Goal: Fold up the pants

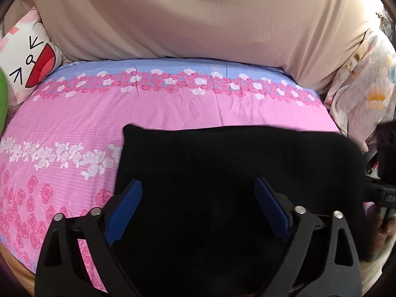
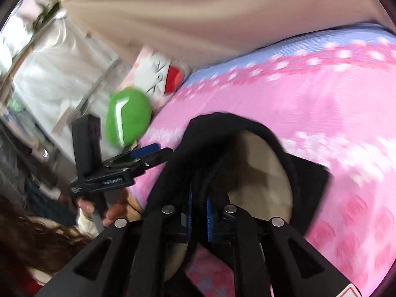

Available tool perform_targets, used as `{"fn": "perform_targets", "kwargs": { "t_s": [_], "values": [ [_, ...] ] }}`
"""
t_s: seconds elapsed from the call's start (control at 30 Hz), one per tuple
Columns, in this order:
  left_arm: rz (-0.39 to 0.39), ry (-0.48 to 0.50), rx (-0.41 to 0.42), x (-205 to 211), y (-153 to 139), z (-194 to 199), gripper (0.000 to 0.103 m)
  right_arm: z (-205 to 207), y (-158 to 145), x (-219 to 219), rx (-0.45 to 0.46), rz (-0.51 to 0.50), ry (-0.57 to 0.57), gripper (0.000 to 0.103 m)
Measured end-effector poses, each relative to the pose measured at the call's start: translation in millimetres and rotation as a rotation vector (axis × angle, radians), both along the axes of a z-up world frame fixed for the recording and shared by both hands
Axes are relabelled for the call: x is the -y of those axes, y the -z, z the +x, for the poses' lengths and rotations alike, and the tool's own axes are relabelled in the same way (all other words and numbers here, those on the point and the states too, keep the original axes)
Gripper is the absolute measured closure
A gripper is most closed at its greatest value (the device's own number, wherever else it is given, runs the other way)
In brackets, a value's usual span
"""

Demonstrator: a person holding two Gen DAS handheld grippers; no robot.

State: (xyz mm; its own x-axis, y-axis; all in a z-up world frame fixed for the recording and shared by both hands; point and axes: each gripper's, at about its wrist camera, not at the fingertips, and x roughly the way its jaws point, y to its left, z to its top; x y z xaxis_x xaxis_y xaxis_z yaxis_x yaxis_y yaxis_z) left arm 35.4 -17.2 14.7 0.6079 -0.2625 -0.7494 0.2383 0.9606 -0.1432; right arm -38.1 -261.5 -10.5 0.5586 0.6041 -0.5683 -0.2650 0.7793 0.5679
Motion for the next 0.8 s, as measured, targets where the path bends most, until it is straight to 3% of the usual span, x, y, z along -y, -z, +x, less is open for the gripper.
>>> {"fn": "perform_targets", "kwargs": {
  "t_s": [0.07, 0.1, 0.17, 0.23, 0.27, 0.37, 0.47, 0.5, 0.53, 0.57, 0.63, 0.67, 0.7, 0.8],
  "values": [
    [0.012, 0.005, -0.015, 4.6, 10.0, 5.6, 0.012, 9.0, 45.6, 14.3, -0.165, -0.091, 0.121, 0.088],
    [0.022, 0.01, -0.024, 8.1, 16.9, 9.2, 0.012, 13.1, 71.9, 25.2, -0.247, -0.076, 0.181, 0.092],
    [0.076, -0.005, -0.047, 14.2, 32.7, 18.2, 0.012, -1.1, 71.1, 44.8, -0.216, 0.079, 0.263, 0.091],
    [0.106, -0.029, -0.048, 12.4, 40.2, 22.6, 0.012, -31.5, 27.4, 41.5, -0.053, -0.115, 0.418, 0.081],
    [0.113, -0.048, -0.047, 8.2, 42.1, 23.3, 0.012, -41.4, 12.8, 36.3, 0.001, -0.162, 0.438, 0.082],
    [0.116, -0.073, -0.046, -3.4, 46.4, 25.8, 0.012, -50.9, -14.2, 7.5, 0.064, -0.092, 0.319, 0.082],
    [0.111, -0.093, -0.041, -12.2, 44.6, 22.8, 0.012, -27.8, 0.3, -38.5, 0.033, -0.198, 0.198, 0.084],
    [0.106, -0.094, -0.033, -15.7, 42.0, 19.9, 0.012, -17.9, 14.1, -41.8, -0.001, -0.26, 0.206, 0.093],
    [0.108, -0.094, -0.026, -18.2, 39.8, 16.3, 0.012, -7.5, 27.2, -37.7, -0.045, -0.322, 0.247, 0.095],
    [0.119, -0.097, -0.011, -22.9, 36.3, 11.9, 0.012, 1.9, 46.0, -21.1, -0.108, -0.336, 0.336, 0.103],
    [0.15, -0.111, 0.021, -34.1, 30.7, 5.2, 0.012, -10.4, 39.8, -1.5, -0.13, -0.173, 0.414, 0.103],
    [0.167, -0.127, 0.035, -41.4, 28.4, 2.3, 0.012, -16.6, 26.2, -9.8, -0.09, -0.225, 0.432, 0.091],
    [0.178, -0.143, 0.044, -48.8, 27.0, -0.2, 0.012, -23.5, 7.3, -32.2, -0.01, -0.319, 0.423, 0.089],
    [0.175, -0.189, 0.05, -76.5, 24.9, -5.4, 0.012, -17.2, -7.5, -94.5, 0.031, -0.325, 0.237, 0.089]
  ]
}}
